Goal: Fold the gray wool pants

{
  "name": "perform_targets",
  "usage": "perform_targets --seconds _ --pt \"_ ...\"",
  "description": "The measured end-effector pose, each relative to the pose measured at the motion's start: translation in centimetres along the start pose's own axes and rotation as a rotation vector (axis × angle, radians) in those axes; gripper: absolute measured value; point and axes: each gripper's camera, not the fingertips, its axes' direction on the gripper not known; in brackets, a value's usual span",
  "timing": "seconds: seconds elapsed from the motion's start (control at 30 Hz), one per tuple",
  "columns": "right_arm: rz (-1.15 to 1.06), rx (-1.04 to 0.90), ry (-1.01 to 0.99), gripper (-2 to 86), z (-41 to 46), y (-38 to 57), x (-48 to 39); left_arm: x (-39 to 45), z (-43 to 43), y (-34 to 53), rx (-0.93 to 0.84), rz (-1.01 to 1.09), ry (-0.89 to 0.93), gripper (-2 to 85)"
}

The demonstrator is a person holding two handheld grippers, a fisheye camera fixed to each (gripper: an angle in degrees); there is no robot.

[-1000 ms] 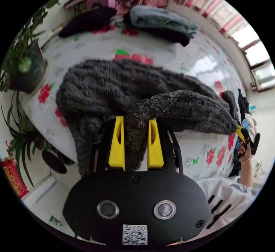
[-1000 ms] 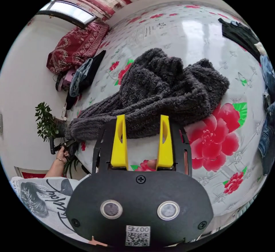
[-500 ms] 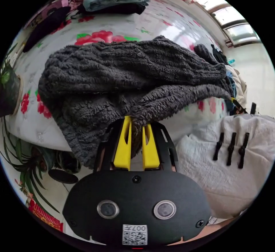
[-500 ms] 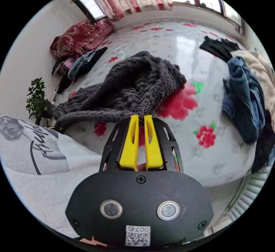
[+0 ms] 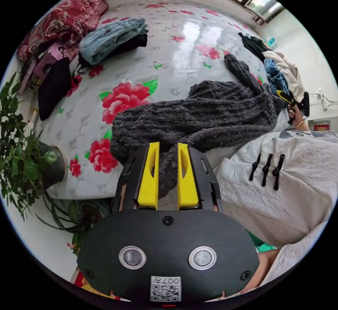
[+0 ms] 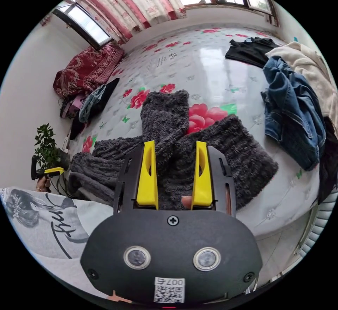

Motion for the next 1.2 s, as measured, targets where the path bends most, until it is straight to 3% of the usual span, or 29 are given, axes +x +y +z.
perform_targets --seconds 0.1,0.17,0.27,0.33,0.4,0.57,0.67,0.83,0.93,1.07,1.13,1.2 --pt "-0.010 -0.052 0.006 11.4 3.9 -1.5 -1.1 -2.1 1.7 1.6 -0.156 -0.200 -0.309 9.4" --pt "-0.033 -0.126 0.027 11.2 6.7 -1.7 -1.6 -2.2 3.2 1.9 -0.184 -0.265 -0.398 10.5" --pt "-0.029 -0.205 0.036 9.4 9.3 -1.0 -2.2 0.2 5.2 0.7 -0.031 -0.263 -0.258 11.8" --pt "0.003 -0.098 0.033 6.9 6.8 -0.3 -2.4 1.6 8.1 -0.9 0.062 -0.294 -0.100 13.4" --pt "0.027 -0.017 0.010 5.5 4.4 0.6 -2.3 2.0 11.7 -2.4 0.026 -0.338 -0.040 13.8" --pt "0.086 0.212 -0.038 2.9 -3.3 3.9 -1.6 4.4 13.5 -3.2 0.043 -0.281 -0.166 7.1" --pt "0.098 0.355 -0.045 2.0 -8.3 5.9 -2.4 4.5 8.9 -0.8 0.237 -0.300 -0.079 3.9" --pt "-0.037 0.603 0.029 1.8 -16.4 4.5 -6.6 0.4 -0.8 4.3 0.695 -0.362 0.303 3.4" --pt "-0.202 0.724 0.059 2.6 -18.7 -0.1 -9.9 -1.2 -4.5 2.9 0.855 -0.372 0.254 3.5" --pt "-0.246 0.650 0.044 5.5 -15.7 -10.7 -12.0 -2.9 -3.8 -5.1 0.823 -0.414 0.137 5.3" --pt "-0.179 0.474 -0.018 8.2 -11.8 -16.5 -11.6 -4.3 -0.4 -10.1 0.632 -0.525 0.142 7.2" --pt "-0.145 0.396 -0.049 9.3 -9.6 -17.4 -11.0 -3.8 1.3 -11.0 0.578 -0.545 0.111 7.3"
